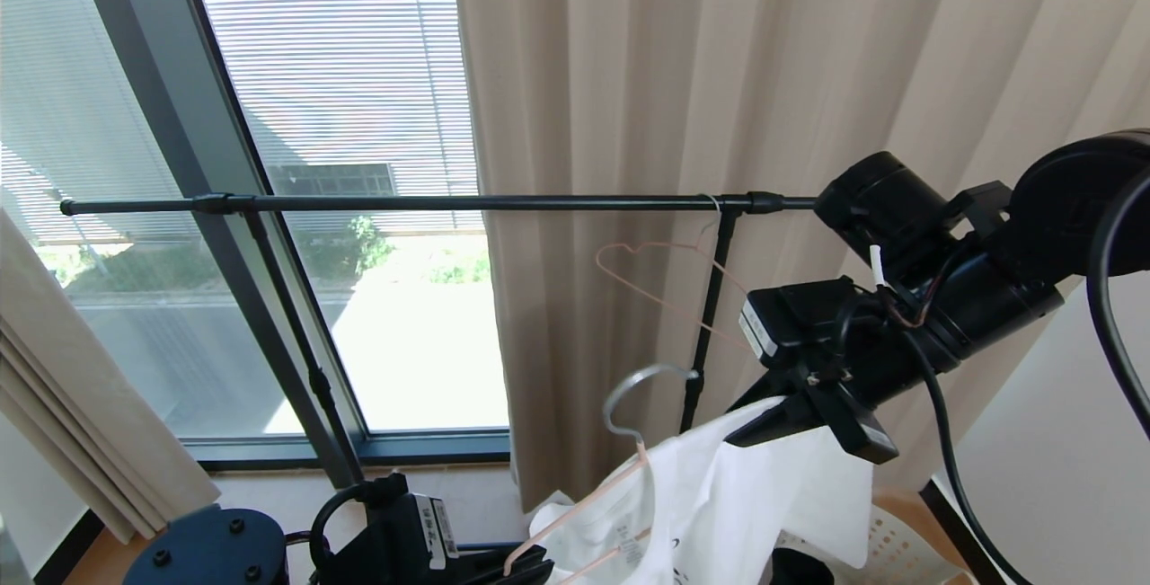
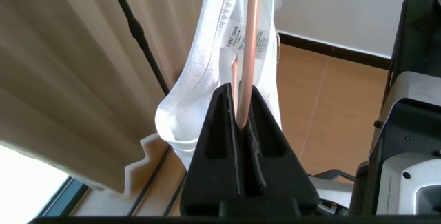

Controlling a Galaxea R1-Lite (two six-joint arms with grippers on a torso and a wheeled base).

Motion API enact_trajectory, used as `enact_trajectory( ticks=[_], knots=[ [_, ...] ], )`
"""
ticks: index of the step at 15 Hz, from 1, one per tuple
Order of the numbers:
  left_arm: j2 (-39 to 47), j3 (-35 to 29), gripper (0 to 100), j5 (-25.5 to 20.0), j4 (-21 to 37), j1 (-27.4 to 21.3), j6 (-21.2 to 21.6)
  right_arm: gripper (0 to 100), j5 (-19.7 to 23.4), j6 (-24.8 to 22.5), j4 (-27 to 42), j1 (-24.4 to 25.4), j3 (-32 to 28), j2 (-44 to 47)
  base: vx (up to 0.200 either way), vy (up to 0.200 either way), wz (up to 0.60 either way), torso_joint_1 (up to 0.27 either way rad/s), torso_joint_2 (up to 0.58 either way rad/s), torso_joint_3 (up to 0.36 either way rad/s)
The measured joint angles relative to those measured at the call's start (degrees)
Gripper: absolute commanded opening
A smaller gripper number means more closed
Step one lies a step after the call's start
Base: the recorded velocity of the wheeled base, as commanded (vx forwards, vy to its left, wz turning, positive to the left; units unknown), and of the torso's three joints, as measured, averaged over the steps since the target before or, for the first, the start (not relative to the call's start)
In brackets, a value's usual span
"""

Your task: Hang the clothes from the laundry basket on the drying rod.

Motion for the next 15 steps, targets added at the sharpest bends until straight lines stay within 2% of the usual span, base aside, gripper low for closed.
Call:
enact_trajectory(
  ticks=[12,13,15],
  knots=[
    [0.0,0.0,0,0.0,-0.1,0.5,-0.1,0,0.1,0.2,0.0,0.0,0.2,-0.8,0.000,0.000,0.00,0.000,0.00,0.000],
    [0.0,0.0,100,0.0,-0.1,0.5,0.0,0,0.1,0.2,0.1,0.0,0.3,-1.1,0.000,0.000,0.00,0.000,0.00,0.000],
    [0.0,0.0,100,0.1,-0.2,0.6,-0.1,0,0.1,0.2,0.5,0.0,0.4,-1.6,0.000,0.000,0.00,0.000,0.00,0.000]
  ],
)
